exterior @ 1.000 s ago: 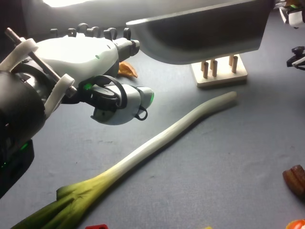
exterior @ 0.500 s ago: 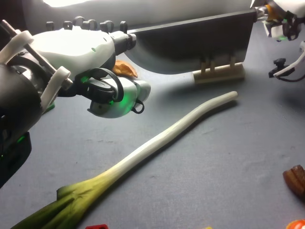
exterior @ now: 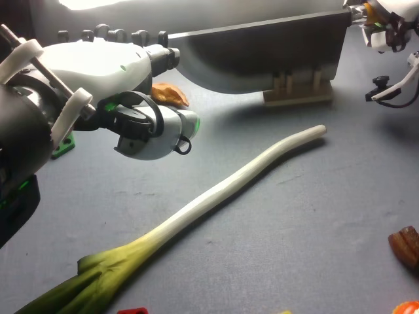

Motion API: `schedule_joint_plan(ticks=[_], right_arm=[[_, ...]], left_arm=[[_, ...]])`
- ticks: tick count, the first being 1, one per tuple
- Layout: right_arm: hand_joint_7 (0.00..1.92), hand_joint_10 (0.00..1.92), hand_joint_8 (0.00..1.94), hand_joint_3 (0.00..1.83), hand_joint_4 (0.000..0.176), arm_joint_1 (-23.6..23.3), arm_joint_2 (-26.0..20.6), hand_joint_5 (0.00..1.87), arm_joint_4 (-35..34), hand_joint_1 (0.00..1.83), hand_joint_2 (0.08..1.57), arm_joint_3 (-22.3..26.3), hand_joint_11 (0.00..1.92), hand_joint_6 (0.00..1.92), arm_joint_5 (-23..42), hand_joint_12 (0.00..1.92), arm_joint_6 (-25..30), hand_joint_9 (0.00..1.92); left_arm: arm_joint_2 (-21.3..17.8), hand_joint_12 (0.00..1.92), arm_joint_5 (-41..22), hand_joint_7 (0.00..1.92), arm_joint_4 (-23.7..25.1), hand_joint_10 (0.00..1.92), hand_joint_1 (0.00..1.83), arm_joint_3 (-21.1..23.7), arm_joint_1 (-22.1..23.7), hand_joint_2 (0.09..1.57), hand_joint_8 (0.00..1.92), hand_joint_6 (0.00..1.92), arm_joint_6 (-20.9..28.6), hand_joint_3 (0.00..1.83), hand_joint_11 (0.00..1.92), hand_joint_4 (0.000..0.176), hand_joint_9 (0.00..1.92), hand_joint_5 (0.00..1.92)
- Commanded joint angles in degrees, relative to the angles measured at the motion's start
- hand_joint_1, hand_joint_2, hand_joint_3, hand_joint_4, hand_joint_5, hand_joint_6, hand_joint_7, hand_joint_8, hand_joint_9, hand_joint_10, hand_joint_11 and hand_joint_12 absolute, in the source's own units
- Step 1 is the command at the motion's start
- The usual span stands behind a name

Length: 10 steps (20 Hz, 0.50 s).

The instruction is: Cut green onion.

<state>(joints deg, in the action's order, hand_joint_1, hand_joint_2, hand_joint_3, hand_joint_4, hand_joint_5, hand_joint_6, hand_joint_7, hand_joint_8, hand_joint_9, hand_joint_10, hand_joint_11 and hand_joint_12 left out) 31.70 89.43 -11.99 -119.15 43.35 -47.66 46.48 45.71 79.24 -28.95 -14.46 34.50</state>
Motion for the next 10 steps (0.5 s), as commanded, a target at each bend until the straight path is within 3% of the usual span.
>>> schedule_joint_plan(ticks=[1, 2, 3, 4, 5, 6, 7, 8, 10], right_arm=[[1.52, 1.92, 1.94, 0.82, 0.176, -0.7, -0.5, 1.31, -1.7, 1.49, 0.79, -0.6, 1.67, 1.92, 7.1, 1.92, 0.2, 1.59], [1.3, 1.92, 1.94, 1.08, 0.0, -0.7, -0.5, 0.9, -1.7, 1.14, 0.75, -0.6, 1.47, 1.8, 7.1, 1.92, 0.1, 1.41], [1.3, 1.92, 1.94, 1.08, 0.0, -0.8, -0.5, 0.9, -1.7, 1.14, 0.75, -0.6, 1.47, 1.8, 7.2, 1.92, 0.0, 1.41], [0.89, 1.92, 1.68, 0.86, 0.009, -0.8, -0.5, 0.78, -1.7, 1.14, 0.85, -0.6, 0.78, 1.62, 7.2, 1.92, 0.0, 0.79], [0.78, 1.86, 1.57, 0.51, 0.001, -0.8, -0.5, 0.78, -1.7, 1.15, 1.0, -0.6, 0.51, 1.38, 7.3, 1.92, -0.1, 0.55], [0.76, 1.78, 1.48, 0.12, 0.0, -0.8, -0.5, 0.78, -1.7, 1.15, 1.17, -0.6, 0.42, 1.26, 7.3, 1.92, -0.2, 0.46], [0.58, 1.72, 1.42, 0.02, 0.0, -0.8, -0.5, 0.79, -1.7, 1.08, 1.2, -0.6, 0.33, 1.3, 7.4, 1.92, -0.2, 0.38], [0.44, 1.58, 1.26, 0.0, 0.0, -0.8, -0.5, 0.54, -1.7, 1.11, 1.1, -0.6, 0.24, 1.12, 7.5, 1.92, -0.2, 0.33], [0.4, 1.53, 1.09, 0.0, 0.0, -0.8, -0.5, 0.47, -1.6, 1.11, 1.06, -0.6, 0.19, 0.87, 7.6, 1.92, -0.2, 0.27]], left_arm=[[-0.4, 0.33, 0.2, 0.15, 4.6, 0.0, 0.29, -0.3, 1.0, 1.36, 0.0, 0.01, -0.1, 0.0, 0.0, 0.0, 0.14, 0.13], [-0.4, 0.33, 0.2, 0.14, 4.6, 0.0, 0.29, -0.3, 1.0, 1.36, 0.0, 0.0, -0.1, 0.0, 0.0, 0.0, 0.13, 0.12], [-0.4, 0.33, 0.2, 0.14, 4.3, 0.0, 0.29, -0.4, 1.0, 1.36, 0.0, 0.0, -0.1, 0.0, 0.0, 0.0, 0.13, 0.12], [-0.4, 0.32, 0.2, 0.15, 3.9, 0.0, 0.29, -0.5, 1.0, 1.36, 0.0, 0.01, -0.1, 0.0, 0.0, 0.0, 0.12, 0.14], [-0.4, 0.36, 0.2, 0.15, 3.6, 0.0, 0.3, -0.5, 1.0, 1.35, 0.0, 0.01, -0.1, 0.0, 0.0, 0.0, 0.13, 0.15], [-0.4, 0.37, 0.2, 0.15, 3.4, 0.0, 0.3, -0.6, 0.9, 1.36, 0.0, 0.01, -0.1, 0.0, 0.0, 0.0, 0.13, 0.15], [-0.4, 0.37, 0.2, 0.15, 3.4, 0.0, 0.31, -0.6, 0.7, 1.35, 0.0, 0.01, -0.1, 0.0, 0.0, 0.0, 0.13, 0.15], [-0.5, 0.33, 0.2, 0.14, 3.5, 0.0, 0.26, -0.5, 0.3, 1.37, 0.0, 0.0, -0.1, 0.0, 0.0, 0.0, 0.11, 0.13], [-0.7, 0.33, -0.4, 0.14, 3.8, 0.0, 0.26, -0.5, -0.5, 1.37, 0.0, 0.0, -0.1, 0.0, 0.0, 0.0, 0.11, 0.13]])
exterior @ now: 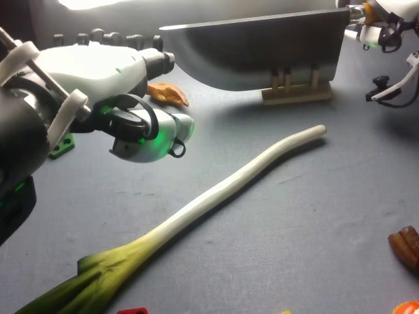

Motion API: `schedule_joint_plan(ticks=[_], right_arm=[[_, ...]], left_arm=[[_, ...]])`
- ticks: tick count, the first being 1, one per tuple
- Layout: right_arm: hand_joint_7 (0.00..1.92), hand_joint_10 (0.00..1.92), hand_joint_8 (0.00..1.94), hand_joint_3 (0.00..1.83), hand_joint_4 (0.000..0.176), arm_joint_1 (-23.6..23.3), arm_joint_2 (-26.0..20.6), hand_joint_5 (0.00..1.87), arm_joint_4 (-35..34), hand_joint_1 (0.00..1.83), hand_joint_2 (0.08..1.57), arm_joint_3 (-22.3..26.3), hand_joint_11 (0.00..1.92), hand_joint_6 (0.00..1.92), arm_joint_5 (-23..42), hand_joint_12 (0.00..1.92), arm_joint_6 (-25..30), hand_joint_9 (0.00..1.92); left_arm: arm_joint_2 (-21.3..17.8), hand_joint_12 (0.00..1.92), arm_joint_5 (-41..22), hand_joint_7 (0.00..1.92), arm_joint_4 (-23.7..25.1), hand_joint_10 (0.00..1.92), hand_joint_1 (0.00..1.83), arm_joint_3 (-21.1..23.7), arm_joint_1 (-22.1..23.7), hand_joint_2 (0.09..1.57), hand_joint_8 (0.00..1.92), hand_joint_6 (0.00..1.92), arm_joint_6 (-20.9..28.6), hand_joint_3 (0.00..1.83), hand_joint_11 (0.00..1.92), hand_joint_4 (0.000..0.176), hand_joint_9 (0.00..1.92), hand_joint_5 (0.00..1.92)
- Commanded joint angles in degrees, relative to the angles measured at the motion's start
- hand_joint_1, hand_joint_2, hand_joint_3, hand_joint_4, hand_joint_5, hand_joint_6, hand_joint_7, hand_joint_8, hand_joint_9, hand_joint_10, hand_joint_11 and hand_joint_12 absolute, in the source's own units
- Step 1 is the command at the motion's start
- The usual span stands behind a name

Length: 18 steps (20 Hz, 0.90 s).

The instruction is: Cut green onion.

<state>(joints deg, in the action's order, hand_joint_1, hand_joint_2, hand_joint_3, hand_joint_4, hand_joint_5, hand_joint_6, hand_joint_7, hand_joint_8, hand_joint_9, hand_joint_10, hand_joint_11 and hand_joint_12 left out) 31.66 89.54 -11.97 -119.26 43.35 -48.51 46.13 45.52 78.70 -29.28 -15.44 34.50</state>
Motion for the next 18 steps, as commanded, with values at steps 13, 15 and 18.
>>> schedule_joint_plan(ticks=[13, 15, 18], right_arm=[[0.0, 0.0, 0.0, 0.0, 0.056, -0.7, -3.6, 0.0, 9.2, 0.83, 0.87, -0.4, 0.0, 0.0, 8.5, 0.0, 3.0, 0.0], [0.0, 0.0, 0.0, 0.0, 0.067, -1.0, -4.5, 0.0, 11.3, 0.8, 0.85, 0.2, 0.0, 0.0, 7.8, 0.0, 3.3, 0.0], [0.0, 0.0, 0.0, 0.0, 0.053, -1.9, -6.7, 0.0, 12.9, 0.81, 0.84, 2.4, 0.0, 0.0, 7.0, 0.0, 3.2, 0.0]], left_arm=[[-1.4, 0.3, -0.8, 0.14, 8.4, 0.0, 0.21, 1.0, -3.9, 1.37, 0.0, 0.01, 4.6, 0.0, 0.0, 0.0, 0.11, 0.13], [-1.4, 0.32, -0.8, 0.14, 8.5, 0.0, 0.26, 1.1, -4.0, 1.37, 0.0, 0.0, 4.7, 0.0, 0.0, 0.0, 0.11, 0.13], [-1.5, 0.28, -0.8, 0.12, 8.6, 0.0, 0.27, 1.2, -4.0, 1.38, 0.0, 0.0, 4.8, 0.0, 0.0, 0.0, 0.09, 0.12]])
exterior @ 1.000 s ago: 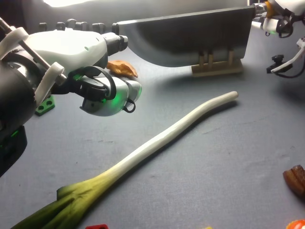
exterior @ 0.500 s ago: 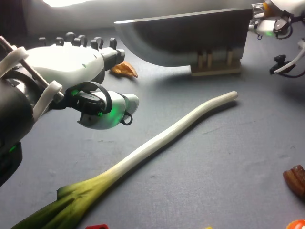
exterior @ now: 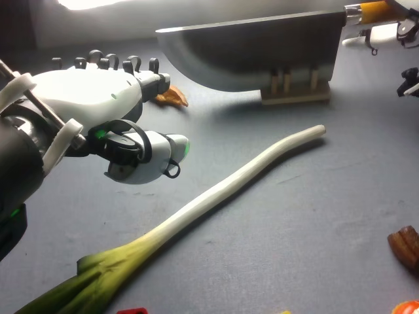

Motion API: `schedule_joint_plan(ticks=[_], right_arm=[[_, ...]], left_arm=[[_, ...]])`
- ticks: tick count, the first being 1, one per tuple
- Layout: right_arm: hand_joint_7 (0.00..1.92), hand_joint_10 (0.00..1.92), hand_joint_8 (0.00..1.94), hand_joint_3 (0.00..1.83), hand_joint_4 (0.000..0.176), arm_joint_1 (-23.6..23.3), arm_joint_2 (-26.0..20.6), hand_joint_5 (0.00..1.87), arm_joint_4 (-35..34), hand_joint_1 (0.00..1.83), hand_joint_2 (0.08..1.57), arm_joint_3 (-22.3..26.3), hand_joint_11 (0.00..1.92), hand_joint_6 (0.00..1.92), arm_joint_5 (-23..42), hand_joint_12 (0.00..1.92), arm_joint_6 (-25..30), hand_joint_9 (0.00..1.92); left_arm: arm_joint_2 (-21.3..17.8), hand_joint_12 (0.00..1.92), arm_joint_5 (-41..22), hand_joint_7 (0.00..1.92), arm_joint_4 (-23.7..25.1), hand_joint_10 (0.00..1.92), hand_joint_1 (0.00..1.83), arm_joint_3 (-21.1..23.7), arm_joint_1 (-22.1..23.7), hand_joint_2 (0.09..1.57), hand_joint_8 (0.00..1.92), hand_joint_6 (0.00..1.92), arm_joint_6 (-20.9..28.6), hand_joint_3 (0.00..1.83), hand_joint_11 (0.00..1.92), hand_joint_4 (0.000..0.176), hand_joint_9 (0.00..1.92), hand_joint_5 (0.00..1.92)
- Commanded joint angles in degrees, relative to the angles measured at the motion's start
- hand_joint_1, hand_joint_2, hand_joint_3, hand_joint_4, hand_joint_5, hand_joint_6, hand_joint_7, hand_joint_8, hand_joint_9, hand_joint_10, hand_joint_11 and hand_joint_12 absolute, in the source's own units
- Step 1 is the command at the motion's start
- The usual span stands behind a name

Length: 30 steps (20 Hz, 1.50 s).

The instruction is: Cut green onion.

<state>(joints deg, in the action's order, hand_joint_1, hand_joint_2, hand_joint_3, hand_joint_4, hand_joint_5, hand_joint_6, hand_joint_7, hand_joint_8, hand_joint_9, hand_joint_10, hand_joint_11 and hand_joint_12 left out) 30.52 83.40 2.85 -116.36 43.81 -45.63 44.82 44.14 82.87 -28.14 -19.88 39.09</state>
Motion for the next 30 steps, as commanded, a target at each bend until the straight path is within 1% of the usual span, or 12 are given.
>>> schedule_joint_plan(ticks=[1, 3, 8, 14, 15, 17, 19, 20, 25, 27, 29, 30], right_arm=[[0.0, 0.0, 0.0, 0.0, 0.054, -1.2, -1.4, 0.0, -1.4, 0.8, 0.84, 0.6, 0.0, 0.0, 6.1, 0.0, 0.3, 0.0], [0.0, 0.0, 0.0, 0.0, 0.064, -2.2, -3.6, 0.0, -0.2, 0.77, 0.84, 3.5, 0.0, 0.0, 5.1, 0.0, 0.3, 0.0], [0.0, 0.0, 0.0, 0.0, 0.043, -4.4, -10.6, 0.0, 2.3, 0.79, 0.88, 13.2, 0.0, 0.0, 2.2, 0.0, -0.3, 0.0], [0.0, 0.0, 0.0, 0.0, 0.018, -7.1, -14.9, 0.0, 3.3, 0.72, 0.87, 18.8, 0.0, 0.0, -0.6, 0.0, -0.3, 0.0], [0.0, 0.0, 0.0, 0.01, 0.019, -7.9, -16.2, 0.0, 3.8, 0.6, 0.9, 20.6, 0.01, 0.0, -1.5, 0.01, -0.3, 0.0], [0.15, 0.07, 0.03, 0.0, 0.007, -9.0, -18.5, 0.15, 5.2, 0.4, 1.0, 23.9, 0.0, 0.05, -1.6, 0.6, -0.3, 0.14], [0.33, 0.13, 0.03, 0.01, 0.0, -9.6, -21.4, 0.33, 5.5, 0.25, 1.09, 28.3, 0.0, 0.08, -1.5, 0.89, -0.7, 0.25], [0.54, 0.26, 0.09, 0.02, 0.0, -9.7, -23.0, 0.49, 4.8, 0.23, 1.14, 30.7, 0.0, 0.13, -1.3, 1.37, -1.9, 0.45], [1.08, 1.15, 0.25, 0.01, 0.0, -9.6, -29.3, 0.97, -1.6, 0.17, 1.23, 41.9, 0.28, 0.29, 1.0, 1.81, -7.4, 0.66], [1.27, 1.33, 0.38, 0.01, 0.0, -9.6, -31.6, 1.11, -3.3, 0.01, 1.28, 46.2, 0.47, 0.35, 1.4, 1.9, -9.5, 0.87], [1.23, 1.69, 1.16, 0.0, 0.0, -9.5, -33.3, 1.07, -3.6, 0.0, 1.26, 49.3, 0.79, 1.16, 1.5, 1.92, -10.2, 1.05], [1.23, 1.8, 1.42, 0.0, 0.0, -9.4, -33.9, 1.07, -3.6, 0.0, 1.24, 50.4, 0.91, 1.48, 1.5, 1.92, -10.4, 1.11]], left_arm=[[-0.2, 0.28, 0.6, 0.11, 4.5, 0.0, 0.28, 0.0, 0.5, 1.38, 0.0, 0.0, 0.3, 0.0, 0.0, 0.0, 0.08, 0.11], [-0.3, 0.32, 0.6, 0.11, 4.9, 0.0, 0.25, 0.1, 0.6, 1.39, 0.0, 0.0, 0.3, 0.01, 0.0, 0.0, 0.09, 0.13], [-0.4, 0.29, 0.5, 0.15, 5.1, 0.01, 0.25, 0.3, 0.2, 1.36, 0.01, 0.01, 0.3, 0.0, 0.0, 0.0, 0.12, 0.17], [-0.9, 0.19, 0.5, 0.1, 5.2, 0.01, 0.2, 0.3, 0.4, 1.38, 0.0, 0.0, 0.3, 0.01, 0.0, 0.0, 0.08, 0.15], [-1.1, 0.27, 0.5, 0.11, 5.2, 0.01, 0.23, 0.3, 0.5, 1.38, 0.0, 0.0, 0.3, 0.0, 0.0, 0.0, 0.1, 0.15], [-1.2, 0.31, 0.5, 0.15, 5.2, 0.02, 0.33, 0.4, 0.7, 1.36, 0.01, 0.01, 0.3, 0.0, 0.0, 0.0, 0.13, 0.17], [-1.2, 0.46, 0.5, 0.23, 5.2, 0.02, 0.33, 0.4, 0.9, 1.36, 0.01, 0.02, 0.3, 0.0, 0.0, 0.0, 0.2, 0.23], [-1.3, 0.86, 0.5, 0.32, 5.2, 0.03, 0.28, 0.3, 1.0, 1.36, 0.01, 0.01, 0.3, 0.0, 0.0, 0.0, 0.35, 0.27], [-1.3, 1.36, 1.1, 0.82, 4.9, 0.13, 0.23, 0.1, 1.6, 1.37, 0.05, 0.06, 0.3, 0.0, 0.23, 0.0, 0.81, 0.68], [-1.3, 1.62, 1.1, 1.06, 4.9, 0.83, 0.14, -0.1, 1.8, 1.39, 0.13, 0.05, 0.3, 0.0, 0.29, 0.0, 0.76, 0.94], [-1.3, 1.76, 1.1, 0.99, 4.8, 1.33, 0.24, -0.1, 1.9, 1.36, 0.77, 0.15, 0.3, 0.0, 0.47, 0.0, 0.77, 1.12], [-1.3, 1.83, 1.2, 0.98, 4.7, 1.48, 0.21, -0.1, 2.0, 1.37, 1.03, 0.52, 0.3, 0.0, 0.54, 0.0, 0.81, 1.05]])
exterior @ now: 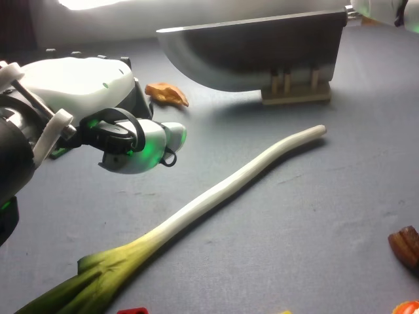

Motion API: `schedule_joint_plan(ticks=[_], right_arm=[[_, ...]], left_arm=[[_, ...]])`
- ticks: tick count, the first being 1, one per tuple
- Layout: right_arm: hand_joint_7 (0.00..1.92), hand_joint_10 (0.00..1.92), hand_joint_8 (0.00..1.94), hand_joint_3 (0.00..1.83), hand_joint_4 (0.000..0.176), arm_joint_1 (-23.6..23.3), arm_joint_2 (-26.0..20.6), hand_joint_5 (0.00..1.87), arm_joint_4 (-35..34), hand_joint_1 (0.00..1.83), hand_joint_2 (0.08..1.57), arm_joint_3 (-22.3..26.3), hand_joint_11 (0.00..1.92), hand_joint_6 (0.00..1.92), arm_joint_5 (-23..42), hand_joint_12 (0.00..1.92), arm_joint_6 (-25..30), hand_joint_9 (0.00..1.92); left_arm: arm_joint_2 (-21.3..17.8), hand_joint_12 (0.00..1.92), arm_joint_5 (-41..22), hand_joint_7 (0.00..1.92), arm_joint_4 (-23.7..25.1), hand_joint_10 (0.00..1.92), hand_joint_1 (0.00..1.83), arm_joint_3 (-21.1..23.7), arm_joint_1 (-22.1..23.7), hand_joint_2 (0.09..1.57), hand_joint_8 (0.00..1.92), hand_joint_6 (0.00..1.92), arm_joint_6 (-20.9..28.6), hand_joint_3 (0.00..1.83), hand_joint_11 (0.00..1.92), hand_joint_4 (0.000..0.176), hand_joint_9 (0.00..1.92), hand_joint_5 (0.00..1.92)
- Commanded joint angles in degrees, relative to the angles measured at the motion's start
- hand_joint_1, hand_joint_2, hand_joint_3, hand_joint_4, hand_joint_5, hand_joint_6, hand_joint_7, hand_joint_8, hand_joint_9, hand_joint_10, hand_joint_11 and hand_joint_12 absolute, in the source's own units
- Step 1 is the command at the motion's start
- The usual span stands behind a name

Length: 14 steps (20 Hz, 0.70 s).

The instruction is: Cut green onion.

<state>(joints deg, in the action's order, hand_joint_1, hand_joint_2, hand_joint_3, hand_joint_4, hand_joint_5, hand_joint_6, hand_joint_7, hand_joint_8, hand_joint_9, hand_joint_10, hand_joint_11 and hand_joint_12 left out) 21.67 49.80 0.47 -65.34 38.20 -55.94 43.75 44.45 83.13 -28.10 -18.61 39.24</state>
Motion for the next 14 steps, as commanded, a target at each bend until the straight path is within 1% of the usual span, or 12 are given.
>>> schedule_joint_plan(ticks=[1, 2, 3, 4, 5, 7, 8, 10, 11, 12, 13, 14], right_arm=[[1.23, 1.83, 1.48, 0.0, 0.0, -0.6, -0.9, 1.08, -1.2, 0.0, 1.24, 0.3, 0.95, 1.57, 7.1, 1.92, -0.6, 1.13], [1.23, 1.82, 1.49, 0.0, 0.0, -0.6, -1.0, 1.06, -1.2, 0.0, 1.26, 0.6, 1.02, 1.6, 7.1, 1.92, -0.9, 1.15], [1.23, 1.82, 1.49, 0.01, 0.0, -0.5, -1.1, 1.04, -1.2, 0.0, 1.27, 0.7, 1.06, 1.57, 7.1, 1.92, -0.9, 1.15], [1.22, 1.82, 1.49, 0.01, 0.0, -0.3, -1.1, 1.04, -1.2, 0.0, 1.28, 0.7, 1.07, 1.57, 7.1, 1.92, -1.0, 1.15], [1.22, 1.82, 1.5, 0.01, 0.0, -0.1, -1.1, 1.03, -1.2, 0.0, 1.28, 0.7, 1.08, 1.57, 7.1, 1.92, -1.1, 1.15], [1.19, 1.91, 1.62, 0.01, 0.0, 0.4, -1.1, 1.01, -1.2, 0.03, 1.3, 0.6, 1.11, 1.66, 7.1, 1.92, -1.1, 1.13], [1.2, 1.92, 1.63, 0.01, 0.0, 0.5, -1.1, 1.02, -1.2, 0.06, 1.3, 0.6, 1.12, 1.68, 7.1, 1.92, -1.1, 1.13], [1.2, 1.92, 1.69, 0.0, 0.0, 0.7, -1.1, 0.99, -1.2, 0.07, 1.29, 0.6, 1.13, 1.76, 7.1, 1.92, -1.1, 1.14], [1.19, 1.92, 1.72, 0.0, 0.0, 0.7, -1.1, 1.0, -1.2, 0.04, 1.28, 0.6, 1.12, 1.77, 7.1, 1.92, -1.1, 1.14], [1.2, 1.92, 1.68, 0.0, 0.0, 0.8, -1.1, 1.01, -1.2, 0.03, 1.29, 0.7, 1.12, 1.76, 7.1, 1.92, -1.1, 1.14], [1.18, 1.92, 1.65, 0.01, 0.0, 0.8, -1.1, 0.99, -1.2, 0.02, 1.3, 0.7, 1.1, 1.74, 7.1, 1.92, -1.1, 1.12], [1.18, 1.92, 1.68, 0.0, 0.0, 0.8, -1.1, 0.99, -1.2, 0.05, 1.3, 0.7, 1.09, 1.77, 7.1, 1.92, -1.1, 1.14]], left_arm=[[-0.2, 1.84, 1.0, 0.99, 4.2, 1.53, 0.16, -0.1, 1.0, 1.38, 1.17, 0.94, 0.2, 0.0, 0.56, 0.0, 0.83, 0.96], [-0.2, 1.89, 1.1, 1.01, 4.2, 1.67, 0.1, -0.1, 1.1, 1.4, 1.36, 1.32, 0.2, 0.0, 0.61, 0.0, 0.86, 0.94], [-0.2, 1.92, 1.2, 1.02, 4.1, 1.77, 0.1, -0.1, 1.2, 1.4, 1.52, 1.53, 0.2, 0.0, 0.66, 0.0, 0.89, 0.88], [-0.2, 1.92, 1.2, 1.01, 4.1, 1.8, 0.1, -0.1, 1.2, 1.4, 1.58, 1.59, 0.2, 0.0, 0.67, 0.0, 0.89, 0.85], [-0.2, 1.92, 1.2, 0.97, 4.1, 1.77, 0.07, -0.1, 1.2, 1.41, 1.54, 1.57, 0.2, 0.0, 0.66, 0.0, 0.87, 0.82], [-0.2, 1.92, 1.2, 0.95, 4.1, 1.82, 0.02, -0.1, 1.2, 1.42, 1.61, 1.63, 0.2, 0.0, 0.67, 0.0, 0.84, 0.83], [-0.2, 1.92, 1.2, 0.93, 4.1, 1.84, 0.04, -0.1, 1.2, 1.42, 1.62, 1.62, 0.2, 0.0, 0.66, 0.0, 0.82, 0.84], [-0.2, 1.92, 1.2, 0.92, 4.1, 1.9, 0.08, 0.0, 1.2, 1.42, 1.65, 1.67, 0.2, 0.0, 0.68, 0.0, 0.8, 0.85], [-0.2, 1.92, 1.2, 0.91, 4.1, 1.9, 0.1, -0.1, 1.2, 1.42, 1.65, 1.66, 0.2, 0.0, 0.65, 0.0, 0.79, 0.82], [-0.2, 1.92, 1.2, 0.91, 4.1, 1.89, 0.11, -0.1, 1.2, 1.42, 1.64, 1.64, 0.2, 0.0, 0.66, 0.0, 0.79, 0.81], [-0.2, 1.92, 1.2, 0.91, 4.1, 1.9, 0.16, -0.2, 1.2, 1.41, 1.64, 1.61, 0.2, 0.0, 0.68, 0.0, 0.79, 0.82], [-0.2, 1.92, 1.2, 0.92, 4.2, 1.92, 0.15, -0.2, 1.2, 1.42, 1.65, 1.61, 0.2, 0.0, 0.76, 0.0, 0.83, 0.83]])
